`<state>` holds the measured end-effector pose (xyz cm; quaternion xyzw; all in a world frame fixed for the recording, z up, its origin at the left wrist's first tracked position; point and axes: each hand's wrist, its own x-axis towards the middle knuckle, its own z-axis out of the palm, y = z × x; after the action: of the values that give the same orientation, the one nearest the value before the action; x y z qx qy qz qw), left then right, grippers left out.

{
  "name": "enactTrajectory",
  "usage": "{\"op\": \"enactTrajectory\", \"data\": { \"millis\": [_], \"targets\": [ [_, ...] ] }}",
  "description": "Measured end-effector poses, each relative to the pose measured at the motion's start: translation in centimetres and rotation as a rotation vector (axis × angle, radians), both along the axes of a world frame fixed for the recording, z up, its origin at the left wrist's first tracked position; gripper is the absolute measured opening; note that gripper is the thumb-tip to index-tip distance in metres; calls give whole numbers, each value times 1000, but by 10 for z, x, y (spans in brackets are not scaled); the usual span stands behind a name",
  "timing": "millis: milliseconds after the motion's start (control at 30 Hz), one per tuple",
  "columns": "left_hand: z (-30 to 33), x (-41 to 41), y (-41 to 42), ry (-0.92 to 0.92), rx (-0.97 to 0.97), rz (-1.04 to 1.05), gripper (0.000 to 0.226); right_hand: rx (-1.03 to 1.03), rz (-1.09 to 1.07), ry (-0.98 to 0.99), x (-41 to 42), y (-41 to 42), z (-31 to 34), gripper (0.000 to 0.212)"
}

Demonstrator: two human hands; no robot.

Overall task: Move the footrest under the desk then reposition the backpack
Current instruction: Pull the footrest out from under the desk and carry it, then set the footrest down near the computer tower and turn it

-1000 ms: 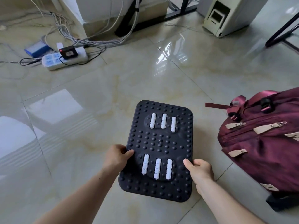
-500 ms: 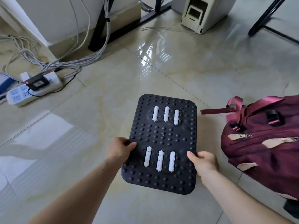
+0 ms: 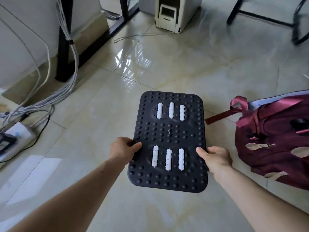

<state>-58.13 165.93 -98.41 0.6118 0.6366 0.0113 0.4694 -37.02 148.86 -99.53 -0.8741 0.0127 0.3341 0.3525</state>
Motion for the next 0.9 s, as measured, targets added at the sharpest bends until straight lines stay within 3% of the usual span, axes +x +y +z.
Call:
{"op": "enactTrajectory", "data": {
  "millis": [733, 900],
  "targets": [
    [-16, 141, 188, -161, 94, -157, 24, 124, -85, -91, 114, 142, -20, 48],
    [-26, 169, 228, -205, 94, -221, 21, 103, -110, -141, 136, 169, -19, 44]
  ]
}}
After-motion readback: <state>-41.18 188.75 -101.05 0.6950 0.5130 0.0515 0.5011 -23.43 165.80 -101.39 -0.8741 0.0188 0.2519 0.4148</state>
